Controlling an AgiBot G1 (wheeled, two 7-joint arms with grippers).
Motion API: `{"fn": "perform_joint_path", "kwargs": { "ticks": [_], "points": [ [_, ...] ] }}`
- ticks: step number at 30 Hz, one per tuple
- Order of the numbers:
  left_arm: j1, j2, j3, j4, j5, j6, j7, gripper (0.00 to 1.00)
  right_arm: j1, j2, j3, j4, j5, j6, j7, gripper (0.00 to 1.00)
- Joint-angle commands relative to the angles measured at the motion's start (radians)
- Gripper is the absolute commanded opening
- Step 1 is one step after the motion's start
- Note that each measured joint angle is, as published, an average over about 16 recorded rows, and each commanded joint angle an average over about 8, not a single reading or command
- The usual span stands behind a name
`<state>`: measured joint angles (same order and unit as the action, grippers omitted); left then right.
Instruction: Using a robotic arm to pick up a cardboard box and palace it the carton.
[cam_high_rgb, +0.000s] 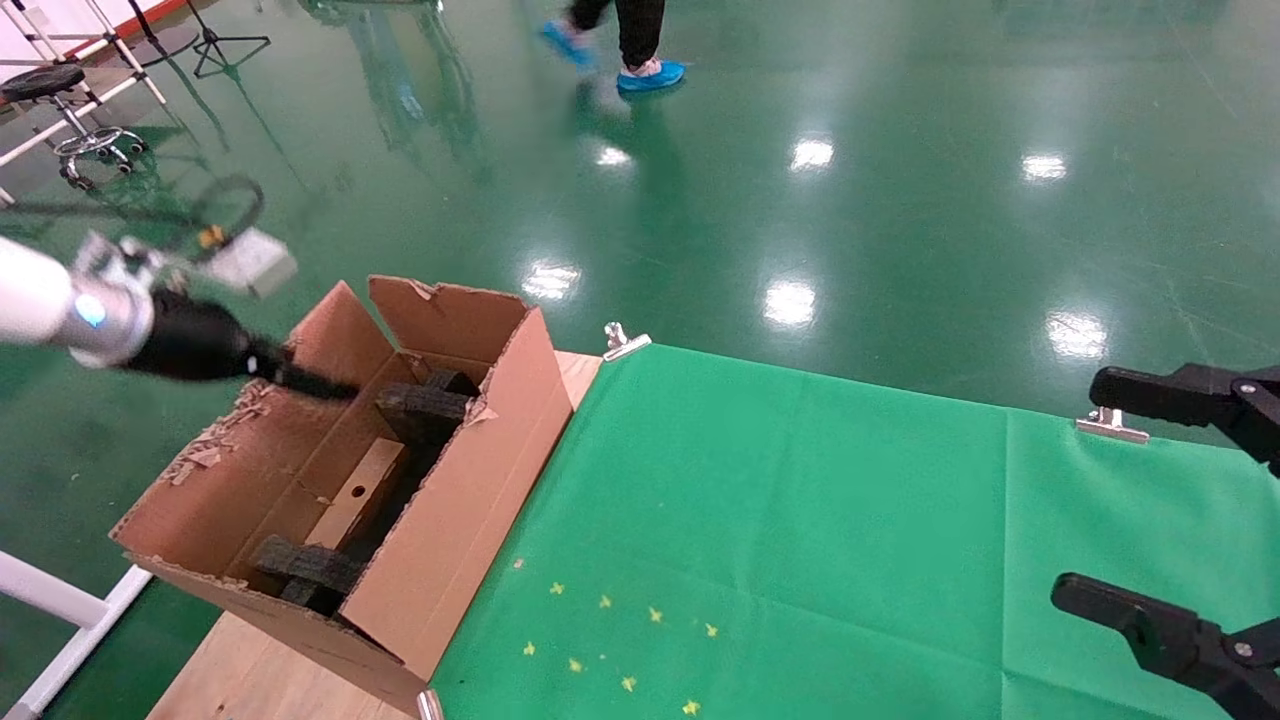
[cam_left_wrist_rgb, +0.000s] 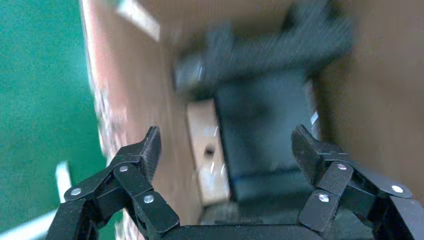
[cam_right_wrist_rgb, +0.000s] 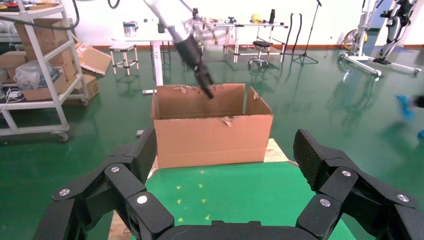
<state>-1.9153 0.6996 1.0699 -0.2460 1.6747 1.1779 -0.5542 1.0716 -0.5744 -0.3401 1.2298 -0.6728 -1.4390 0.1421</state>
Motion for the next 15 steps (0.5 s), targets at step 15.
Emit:
{"fn": "perform_joint_path", "kwargs": {
  "ticks": [15],
  "points": [
    [-0.058, -0.085, -0.034, -0.206, -0.062, 0.097, 0.037, 1.00, 0.000, 0.000, 0.000, 0.000, 0.000, 0.000, 0.000, 1.00]
  ]
}}
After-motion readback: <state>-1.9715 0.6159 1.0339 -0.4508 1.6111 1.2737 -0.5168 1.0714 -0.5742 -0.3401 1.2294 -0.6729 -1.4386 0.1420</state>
